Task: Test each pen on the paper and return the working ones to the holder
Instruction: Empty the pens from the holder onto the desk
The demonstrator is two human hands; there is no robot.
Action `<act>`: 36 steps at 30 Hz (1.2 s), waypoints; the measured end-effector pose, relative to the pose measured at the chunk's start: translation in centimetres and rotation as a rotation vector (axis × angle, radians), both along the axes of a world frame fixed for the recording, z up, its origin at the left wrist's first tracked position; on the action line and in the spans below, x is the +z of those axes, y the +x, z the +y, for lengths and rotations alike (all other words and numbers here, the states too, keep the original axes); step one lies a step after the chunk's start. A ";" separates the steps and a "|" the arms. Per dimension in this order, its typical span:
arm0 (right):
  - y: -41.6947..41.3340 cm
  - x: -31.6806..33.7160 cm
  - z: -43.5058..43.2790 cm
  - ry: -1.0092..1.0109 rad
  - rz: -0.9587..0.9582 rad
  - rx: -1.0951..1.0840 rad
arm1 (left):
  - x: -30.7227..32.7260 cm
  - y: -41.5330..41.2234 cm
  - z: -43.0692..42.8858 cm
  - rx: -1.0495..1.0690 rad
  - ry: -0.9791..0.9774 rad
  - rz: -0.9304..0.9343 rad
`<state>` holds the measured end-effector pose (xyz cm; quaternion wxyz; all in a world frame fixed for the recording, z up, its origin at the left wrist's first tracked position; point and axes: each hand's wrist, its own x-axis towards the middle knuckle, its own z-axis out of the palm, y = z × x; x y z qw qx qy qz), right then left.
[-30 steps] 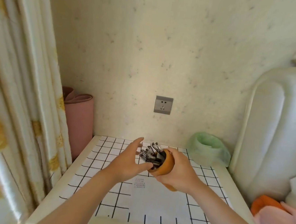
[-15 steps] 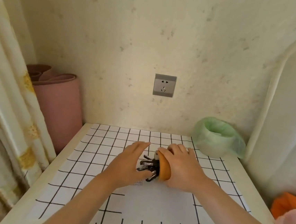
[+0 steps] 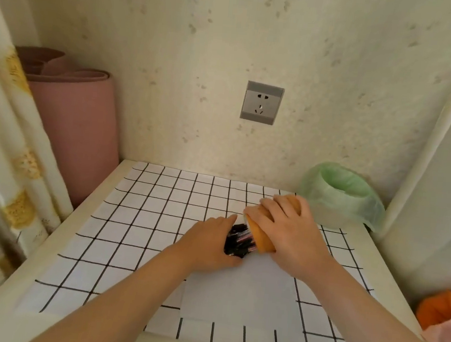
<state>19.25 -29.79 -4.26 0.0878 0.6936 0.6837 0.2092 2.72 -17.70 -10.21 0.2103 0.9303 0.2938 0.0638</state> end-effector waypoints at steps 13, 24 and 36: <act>2.4 1.8 -3.5 0.004 -0.195 -0.203 | -0.7 1.0 -1.3 -0.081 0.149 0.169; 1.3 2.3 -3.2 0.297 0.276 -0.131 | 1.5 0.6 -0.1 -0.062 0.024 0.042; -2.9 2.2 6.4 0.456 1.377 -0.124 | 5.6 -2.6 3.7 0.241 -0.457 -0.609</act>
